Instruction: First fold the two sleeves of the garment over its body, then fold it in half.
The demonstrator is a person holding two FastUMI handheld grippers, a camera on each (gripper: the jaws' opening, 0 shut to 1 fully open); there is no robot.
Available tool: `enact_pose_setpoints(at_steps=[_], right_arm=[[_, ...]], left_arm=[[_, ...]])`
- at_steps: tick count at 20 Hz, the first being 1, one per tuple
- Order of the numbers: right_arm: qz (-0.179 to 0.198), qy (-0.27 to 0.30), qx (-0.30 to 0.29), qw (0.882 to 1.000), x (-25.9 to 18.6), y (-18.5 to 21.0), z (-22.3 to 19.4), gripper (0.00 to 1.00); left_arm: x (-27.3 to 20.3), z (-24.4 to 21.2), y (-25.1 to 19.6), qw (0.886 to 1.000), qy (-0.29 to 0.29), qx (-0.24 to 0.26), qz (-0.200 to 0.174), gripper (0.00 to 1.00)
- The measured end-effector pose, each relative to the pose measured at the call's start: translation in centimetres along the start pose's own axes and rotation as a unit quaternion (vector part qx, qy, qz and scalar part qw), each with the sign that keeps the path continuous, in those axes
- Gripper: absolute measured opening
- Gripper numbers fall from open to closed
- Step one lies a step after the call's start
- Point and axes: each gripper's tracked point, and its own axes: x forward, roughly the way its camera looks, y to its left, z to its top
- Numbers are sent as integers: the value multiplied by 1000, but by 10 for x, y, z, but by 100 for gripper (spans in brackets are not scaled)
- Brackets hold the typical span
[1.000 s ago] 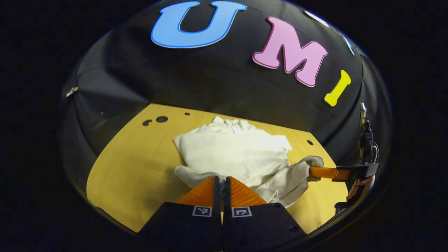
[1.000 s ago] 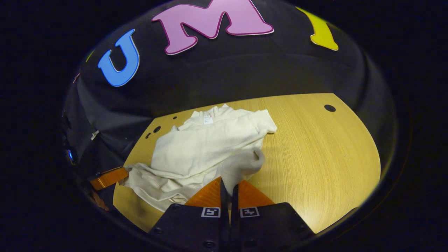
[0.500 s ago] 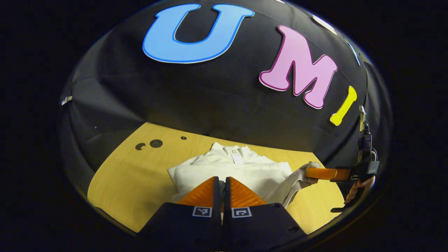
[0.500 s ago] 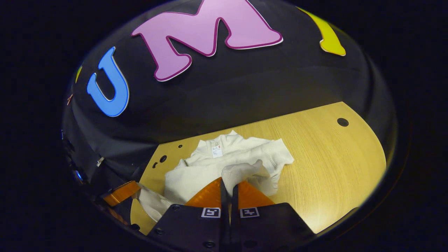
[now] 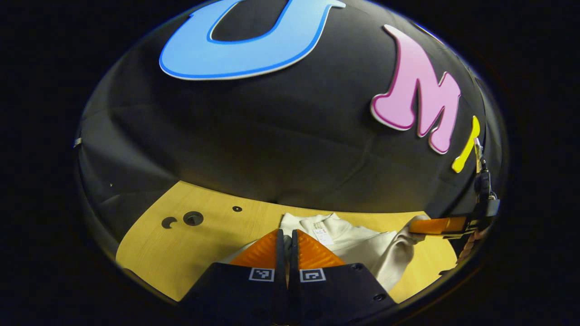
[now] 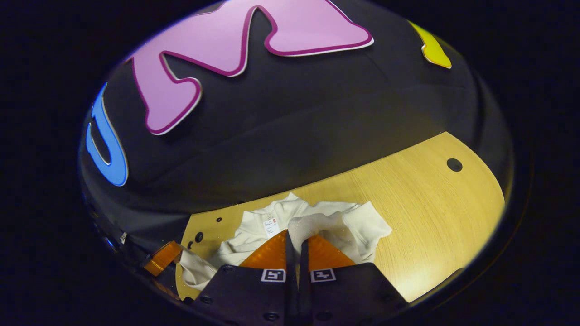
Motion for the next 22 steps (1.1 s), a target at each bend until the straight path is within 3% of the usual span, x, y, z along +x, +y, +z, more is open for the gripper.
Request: enact_pose_setpoints(at_steps=[5,8,9,10,11,14,15,22], right_arm=[[-40,7,2,999,53,-32,-11,5],[-44,16,-13,999,64,-41,-26,11],[-42,18,-23,999,64,-43,-28,19],[-36,14,-35,999,64,-43,-31,14],[-29,9,-49,998,58,-41,-29,45],[-18,-22,-84,996,26,-35,-21,100],[-19,-33,-97,995,12,-34,-19,99],[-25,-119,-125,985,-123,-20,4,98]], left_arm=[[59,-26,31,999,24,9,22,6],[76,-35,38,998,29,46,34,6],[76,-31,40,997,25,54,40,8],[72,-26,43,997,20,60,49,13],[64,-20,44,996,17,61,55,32],[27,2,45,995,-9,65,69,83],[14,8,41,995,-18,72,71,100],[-117,60,9,989,-93,96,67,100]])
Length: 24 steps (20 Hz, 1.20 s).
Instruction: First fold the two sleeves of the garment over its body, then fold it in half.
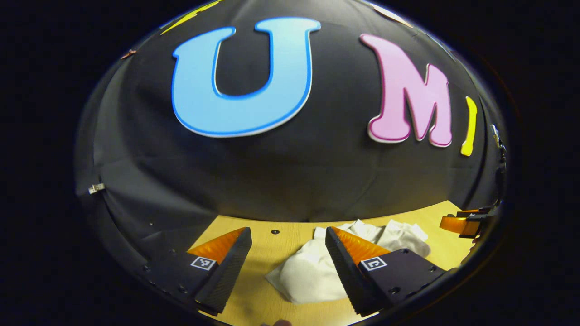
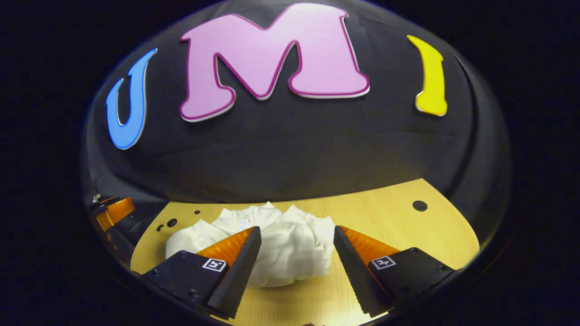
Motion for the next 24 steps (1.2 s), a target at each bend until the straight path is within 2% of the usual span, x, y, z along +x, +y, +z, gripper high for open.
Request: enact_pose_setpoints(at_steps=[3,5,12,19,24], right_arm=[[2,-27,2,1000,-63,-2,23,98],[5,-42,-3,999,-103,-5,33,98],[-15,-114,-40,993,-221,-14,64,98],[-11,-173,-31,984,-321,-3,50,98],[-6,-146,-19,989,-365,-7,10,98]], left_arm=[[-58,20,-12,999,-21,-10,-24,100],[-99,28,-8,999,-30,-6,-25,100],[-221,41,-14,997,-62,-6,-55,100],[-313,6,-33,994,-74,-29,-80,99],[-355,-19,-45,993,-74,-60,-73,98]])
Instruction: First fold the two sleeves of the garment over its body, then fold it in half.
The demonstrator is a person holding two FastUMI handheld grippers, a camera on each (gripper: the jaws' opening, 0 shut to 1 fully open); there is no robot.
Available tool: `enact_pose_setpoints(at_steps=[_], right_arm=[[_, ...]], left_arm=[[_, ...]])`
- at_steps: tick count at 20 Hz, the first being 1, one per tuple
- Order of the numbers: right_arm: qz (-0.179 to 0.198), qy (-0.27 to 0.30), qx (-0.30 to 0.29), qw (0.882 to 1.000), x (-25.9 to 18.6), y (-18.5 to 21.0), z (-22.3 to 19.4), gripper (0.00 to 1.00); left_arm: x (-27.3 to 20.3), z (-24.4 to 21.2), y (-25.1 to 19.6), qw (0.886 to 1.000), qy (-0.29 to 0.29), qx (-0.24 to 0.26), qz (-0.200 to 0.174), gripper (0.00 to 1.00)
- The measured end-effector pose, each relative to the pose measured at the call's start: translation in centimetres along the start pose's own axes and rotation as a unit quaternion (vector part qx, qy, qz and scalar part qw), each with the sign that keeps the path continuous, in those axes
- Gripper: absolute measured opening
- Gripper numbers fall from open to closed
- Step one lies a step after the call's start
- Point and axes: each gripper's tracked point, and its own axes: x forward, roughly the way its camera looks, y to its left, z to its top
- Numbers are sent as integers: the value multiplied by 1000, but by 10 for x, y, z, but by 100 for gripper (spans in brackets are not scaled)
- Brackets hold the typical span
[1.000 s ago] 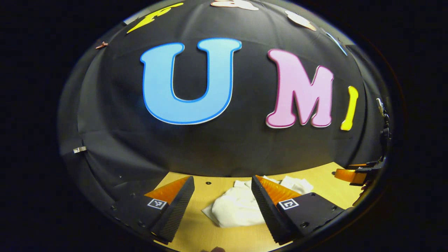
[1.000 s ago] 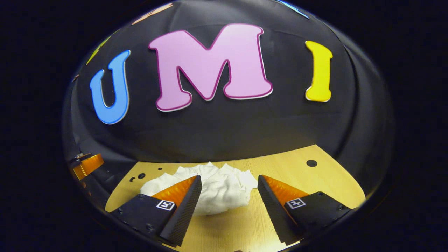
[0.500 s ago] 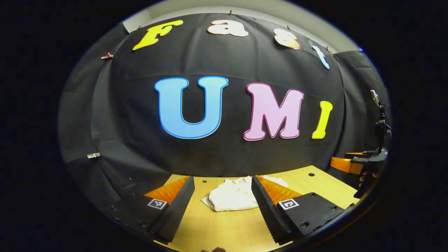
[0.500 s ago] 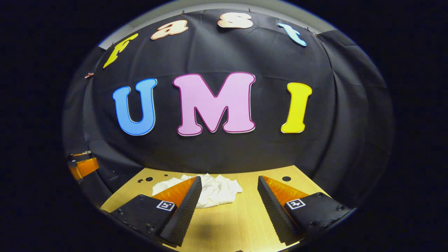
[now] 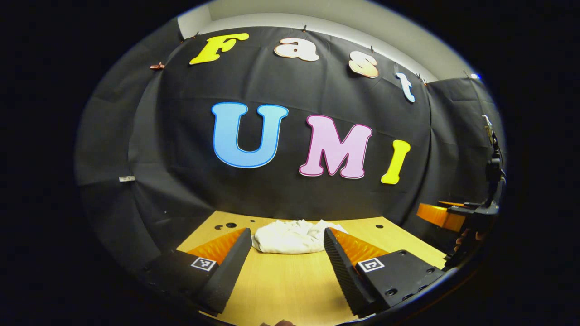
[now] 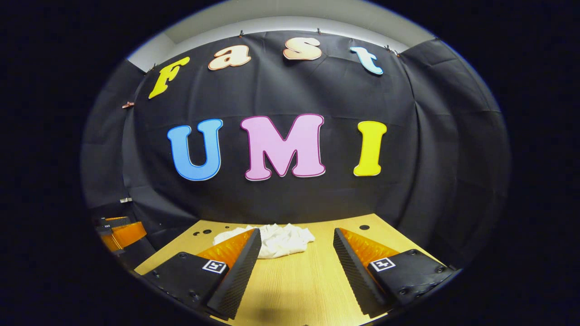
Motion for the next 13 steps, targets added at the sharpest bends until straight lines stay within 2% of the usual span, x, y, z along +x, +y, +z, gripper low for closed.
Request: enact_pose_setpoints(at_steps=[2,3,4,6,13], right_arm=[[-6,-3,18,1000,-13,-1,-3,98],[-3,-6,19,1000,-17,-1,-4,98],[0,-6,10,1000,-20,-1,-5,98],[-4,-6,-3,1000,-30,-8,-11,98],[12,24,9,1000,-29,-1,-28,98]], left_arm=[[-10,-5,3,1000,-8,-1,25,97],[-14,-6,7,999,-11,-6,39,92],[-18,-8,4,999,-14,-11,44,98],[-21,-10,0,999,-17,-8,48,98],[-25,-20,0,998,-9,0,62,98]])
